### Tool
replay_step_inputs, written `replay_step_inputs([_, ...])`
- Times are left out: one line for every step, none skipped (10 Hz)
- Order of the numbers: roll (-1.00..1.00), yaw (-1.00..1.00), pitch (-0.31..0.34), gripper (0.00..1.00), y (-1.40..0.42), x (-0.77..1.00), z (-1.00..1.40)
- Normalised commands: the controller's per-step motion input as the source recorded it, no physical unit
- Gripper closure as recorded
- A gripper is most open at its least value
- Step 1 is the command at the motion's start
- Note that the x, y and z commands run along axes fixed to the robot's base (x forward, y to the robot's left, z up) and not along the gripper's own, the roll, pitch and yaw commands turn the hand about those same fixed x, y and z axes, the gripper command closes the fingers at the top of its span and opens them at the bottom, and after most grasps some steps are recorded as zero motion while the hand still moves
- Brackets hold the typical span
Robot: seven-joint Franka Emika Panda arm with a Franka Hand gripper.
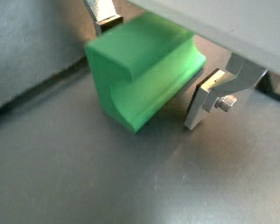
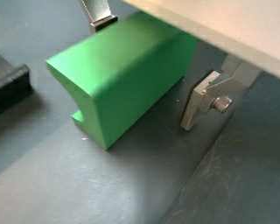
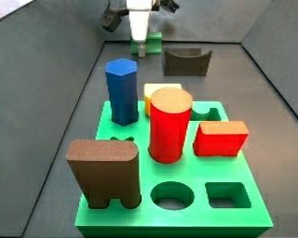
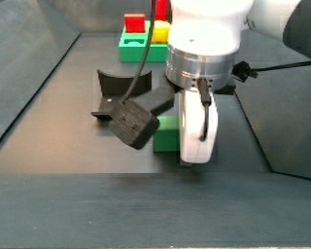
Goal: Pick up the arch object. Move up. Place the arch object on the fixture. Regrasp the arch object. Rotate the arch object. Move to above the board. Insert the arch object.
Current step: Pick up the arch object.
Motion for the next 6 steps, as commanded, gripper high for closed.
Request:
replay_step_inputs([-0.11, 0.23, -0.049, 0.00, -0.13, -0.17, -0.31])
replay_step_inputs([0.00, 0.12, -0.151, 0.00, -0.18, -0.20, -0.07])
replay_step_inputs([0.00, 0.00, -0.059, 0.00, -0.05, -0.01, -0.01])
replay_step_inputs([0.00, 0.00, -0.034, 0.00, 0.00, 0.00, -0.01])
replay_step_inputs([0.00, 0.00, -0.014, 0.00, 0.00, 0.00, 0.00])
replay_step_inputs([0.00, -0.03, 0.000, 0.00, 0.00, -0.08, -0.01])
